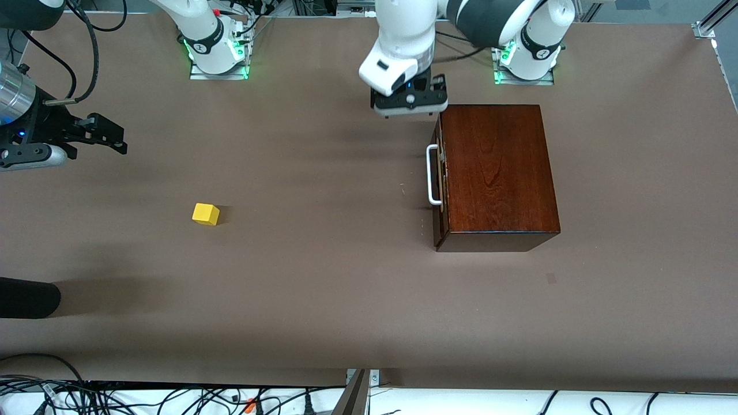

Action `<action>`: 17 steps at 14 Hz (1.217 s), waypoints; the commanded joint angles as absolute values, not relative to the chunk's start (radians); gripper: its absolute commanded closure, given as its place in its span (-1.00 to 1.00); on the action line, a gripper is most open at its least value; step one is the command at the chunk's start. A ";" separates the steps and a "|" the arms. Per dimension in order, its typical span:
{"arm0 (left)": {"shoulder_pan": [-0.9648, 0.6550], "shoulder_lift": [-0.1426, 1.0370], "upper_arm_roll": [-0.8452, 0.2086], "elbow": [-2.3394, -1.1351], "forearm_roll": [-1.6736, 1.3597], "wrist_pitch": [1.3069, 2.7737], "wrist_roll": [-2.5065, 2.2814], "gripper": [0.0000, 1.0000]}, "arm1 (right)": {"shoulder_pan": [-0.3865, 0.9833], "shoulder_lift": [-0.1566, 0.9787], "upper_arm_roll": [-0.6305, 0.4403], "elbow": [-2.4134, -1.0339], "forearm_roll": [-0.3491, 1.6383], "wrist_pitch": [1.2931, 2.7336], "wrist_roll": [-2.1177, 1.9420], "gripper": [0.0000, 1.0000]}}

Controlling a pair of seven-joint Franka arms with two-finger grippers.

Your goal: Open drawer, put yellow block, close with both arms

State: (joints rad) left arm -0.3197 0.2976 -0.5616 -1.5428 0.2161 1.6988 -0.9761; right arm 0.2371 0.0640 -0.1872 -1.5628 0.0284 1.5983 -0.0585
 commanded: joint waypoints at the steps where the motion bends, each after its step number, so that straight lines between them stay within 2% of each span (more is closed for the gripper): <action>1: -0.342 0.368 -0.563 -1.548 0.308 1.730 -1.014 -1.00 | 0.229 0.072 -0.184 -1.542 0.035 1.591 -0.069 -1.00; 7: -0.331 0.396 -0.560 -1.681 0.416 1.851 -1.015 -1.00 | 0.227 0.072 -0.184 -1.543 0.035 1.591 -0.069 -1.00; 17: -0.325 0.525 -0.551 -1.678 0.551 1.878 -0.999 -1.00 | 0.227 0.077 -0.187 -1.542 0.046 1.592 -0.069 -1.00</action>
State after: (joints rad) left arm -0.3283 0.5128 -0.5488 -1.6802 0.5127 1.8685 -1.0016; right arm 0.2363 0.0676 -0.1881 -1.5628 0.0295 1.5983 -0.0585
